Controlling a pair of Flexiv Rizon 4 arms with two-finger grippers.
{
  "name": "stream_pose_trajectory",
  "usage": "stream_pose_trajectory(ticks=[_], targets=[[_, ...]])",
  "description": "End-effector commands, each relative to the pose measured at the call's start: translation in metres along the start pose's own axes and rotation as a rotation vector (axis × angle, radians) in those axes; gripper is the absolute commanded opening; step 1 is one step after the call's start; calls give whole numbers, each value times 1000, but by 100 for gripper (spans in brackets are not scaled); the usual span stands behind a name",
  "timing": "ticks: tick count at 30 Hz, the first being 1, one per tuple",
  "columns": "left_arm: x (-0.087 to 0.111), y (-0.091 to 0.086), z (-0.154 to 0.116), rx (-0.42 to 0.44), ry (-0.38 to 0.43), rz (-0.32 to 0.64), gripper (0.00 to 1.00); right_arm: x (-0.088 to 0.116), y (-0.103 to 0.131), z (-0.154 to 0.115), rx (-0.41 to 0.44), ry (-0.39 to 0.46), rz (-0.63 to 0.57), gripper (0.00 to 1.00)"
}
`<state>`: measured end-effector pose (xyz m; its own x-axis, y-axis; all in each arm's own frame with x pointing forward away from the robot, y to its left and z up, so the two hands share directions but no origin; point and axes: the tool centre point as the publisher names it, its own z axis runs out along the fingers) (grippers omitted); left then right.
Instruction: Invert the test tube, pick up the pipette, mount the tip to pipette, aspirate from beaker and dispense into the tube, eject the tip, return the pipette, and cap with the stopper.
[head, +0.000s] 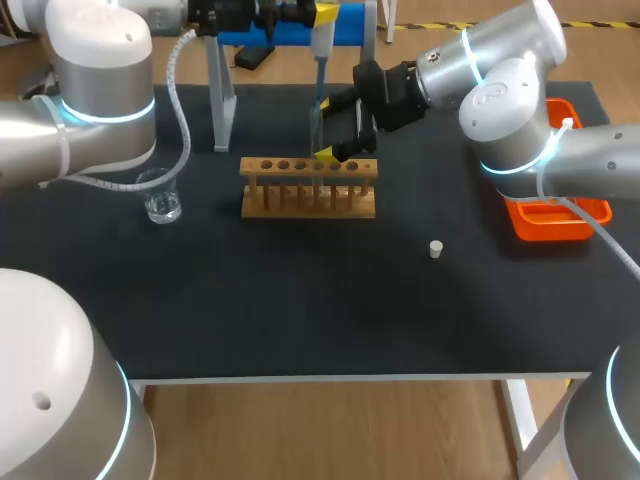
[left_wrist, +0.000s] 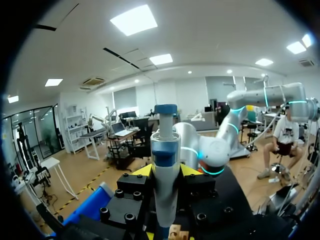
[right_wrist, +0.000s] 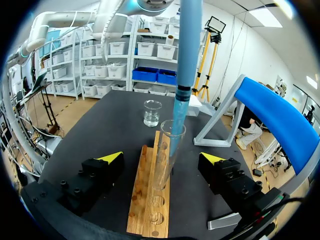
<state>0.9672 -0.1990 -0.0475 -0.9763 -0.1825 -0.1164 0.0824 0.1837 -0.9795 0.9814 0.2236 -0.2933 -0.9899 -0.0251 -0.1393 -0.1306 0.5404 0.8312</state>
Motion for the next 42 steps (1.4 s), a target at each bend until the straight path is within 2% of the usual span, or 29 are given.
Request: stream_pose_trajectory(ticks=[1,27,32,37,42], targets=[[-1,-3,1,-3,2,0,0,-1,0,0,2,3,0,100],[2,-18,-1,-25,-10,-18,0,-1,0,0,2,3,0,100],[2,-21,0,-18,-12,-28,0,-1,0,0,2,3,0,100],[1,-23,-1,23,-18,-33,0,-1,0,0,2,3,0,100],[0,-24,-1,9,-16,-31,0,-1,0,0,2,3,0,100]])
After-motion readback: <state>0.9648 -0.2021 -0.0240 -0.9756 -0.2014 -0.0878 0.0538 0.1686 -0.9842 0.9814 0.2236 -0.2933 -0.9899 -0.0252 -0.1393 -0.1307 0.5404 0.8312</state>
